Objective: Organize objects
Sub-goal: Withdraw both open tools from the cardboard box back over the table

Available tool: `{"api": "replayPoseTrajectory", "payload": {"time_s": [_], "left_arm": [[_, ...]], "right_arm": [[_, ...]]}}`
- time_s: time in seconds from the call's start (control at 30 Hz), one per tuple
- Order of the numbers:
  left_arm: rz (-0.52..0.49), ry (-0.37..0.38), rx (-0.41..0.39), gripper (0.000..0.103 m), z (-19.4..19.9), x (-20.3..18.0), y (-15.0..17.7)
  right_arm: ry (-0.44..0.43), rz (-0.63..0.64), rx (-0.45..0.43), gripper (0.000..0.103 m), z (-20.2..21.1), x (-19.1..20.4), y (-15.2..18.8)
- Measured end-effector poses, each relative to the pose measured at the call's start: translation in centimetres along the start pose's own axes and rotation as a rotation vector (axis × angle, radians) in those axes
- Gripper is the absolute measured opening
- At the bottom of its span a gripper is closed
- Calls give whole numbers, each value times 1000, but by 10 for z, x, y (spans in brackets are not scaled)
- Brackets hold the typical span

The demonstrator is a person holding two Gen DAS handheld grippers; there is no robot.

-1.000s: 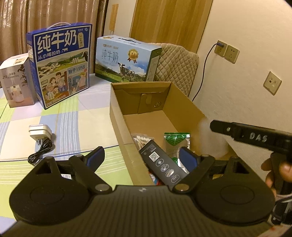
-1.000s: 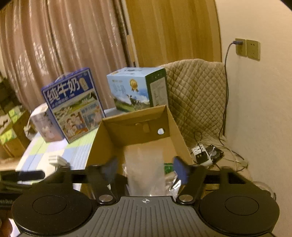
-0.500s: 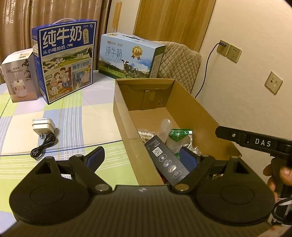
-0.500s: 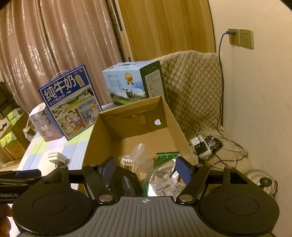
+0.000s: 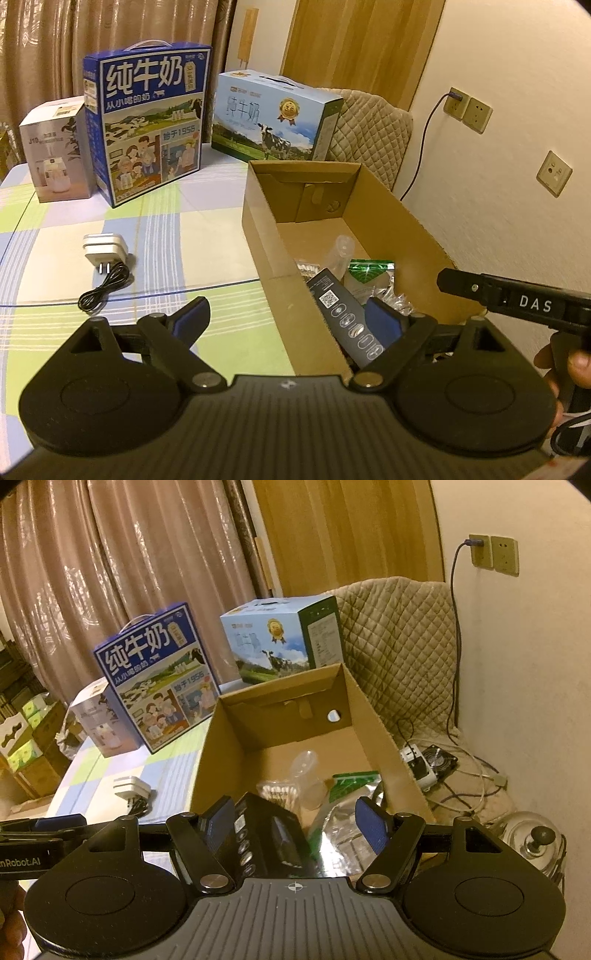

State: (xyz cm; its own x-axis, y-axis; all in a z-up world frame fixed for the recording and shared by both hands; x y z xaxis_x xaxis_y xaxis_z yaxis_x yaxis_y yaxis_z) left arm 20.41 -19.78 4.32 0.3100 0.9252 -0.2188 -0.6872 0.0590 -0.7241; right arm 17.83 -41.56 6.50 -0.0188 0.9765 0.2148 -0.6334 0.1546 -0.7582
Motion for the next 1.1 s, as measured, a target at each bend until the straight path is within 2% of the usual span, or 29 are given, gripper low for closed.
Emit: {"api": "replayPoseTrajectory", "payload": {"time_s": [0.63,1.1], "left_arm": [[14,-51,-32,95,60,39,21],[22,-156,-42,96,108,90,45]], "right_arm": [[-48,33,35,70,22,50,30],[-107,72,60,70,32,97,53]]}}
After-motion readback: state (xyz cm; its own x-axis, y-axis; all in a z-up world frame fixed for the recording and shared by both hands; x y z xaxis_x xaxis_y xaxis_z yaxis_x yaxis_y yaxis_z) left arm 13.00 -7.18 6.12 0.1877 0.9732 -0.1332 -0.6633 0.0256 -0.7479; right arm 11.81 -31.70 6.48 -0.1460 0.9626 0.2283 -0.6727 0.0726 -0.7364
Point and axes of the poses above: each gripper's, at about its wrist camera, not at the fingertips, and z roughly against the way its jaws point, x to its left, y to its underside, the point moved 6 cm from there along -z, roughly the way its jaws point, and after that the axes turned 2 degrees about y, right-handed, at the moved point
